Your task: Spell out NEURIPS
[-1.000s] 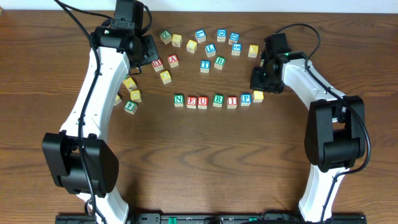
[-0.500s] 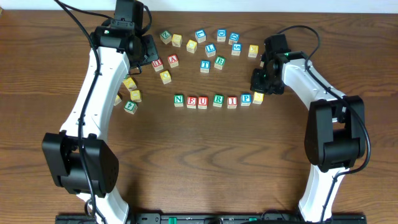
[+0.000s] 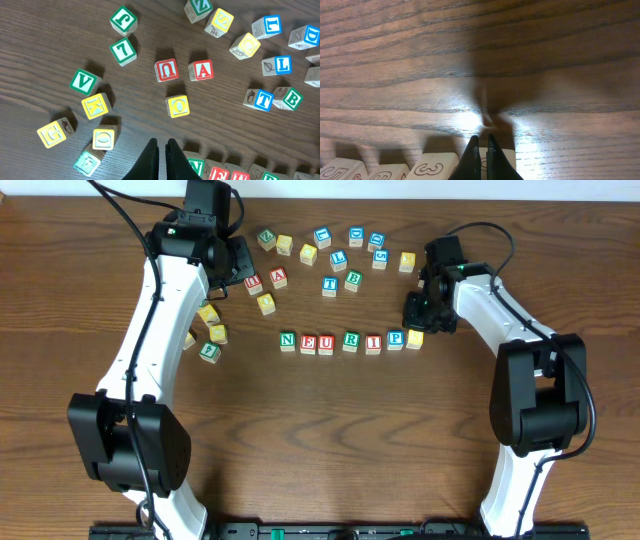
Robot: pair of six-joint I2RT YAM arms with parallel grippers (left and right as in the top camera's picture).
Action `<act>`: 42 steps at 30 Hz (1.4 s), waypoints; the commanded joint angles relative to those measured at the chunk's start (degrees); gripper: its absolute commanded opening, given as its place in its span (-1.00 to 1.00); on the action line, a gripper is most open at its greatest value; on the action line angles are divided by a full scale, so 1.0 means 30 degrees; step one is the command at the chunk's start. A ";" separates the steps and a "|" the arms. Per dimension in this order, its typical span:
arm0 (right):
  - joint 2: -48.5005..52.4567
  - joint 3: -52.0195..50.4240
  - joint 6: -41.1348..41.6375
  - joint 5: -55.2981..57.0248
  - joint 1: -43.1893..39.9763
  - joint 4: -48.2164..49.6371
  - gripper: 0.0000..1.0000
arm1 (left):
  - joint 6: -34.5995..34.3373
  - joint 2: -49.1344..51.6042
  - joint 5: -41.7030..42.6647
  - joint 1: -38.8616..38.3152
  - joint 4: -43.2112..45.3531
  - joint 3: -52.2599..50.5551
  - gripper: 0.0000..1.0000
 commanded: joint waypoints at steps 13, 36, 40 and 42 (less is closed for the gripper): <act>0.0277 0.0058 -0.0226 -0.0350 0.0408 0.0022 -0.98 | 0.0036 0.0160 -0.0109 0.0022 0.0015 -0.0095 -0.85; -0.1719 0.0707 0.0262 0.0539 -0.1260 -0.2776 -0.96 | 0.0109 0.0160 -0.0117 0.0022 0.0007 -0.0095 -0.85; -0.1705 0.0022 -0.0576 0.0525 -0.1297 -0.2171 -0.98 | 0.0109 0.0160 -0.0117 0.0022 0.0007 -0.0095 -0.85; -0.1705 -0.0211 -0.1005 0.0525 -0.1253 -0.1894 -0.98 | 0.0109 0.0160 -0.0117 0.0022 0.0007 -0.0095 -0.85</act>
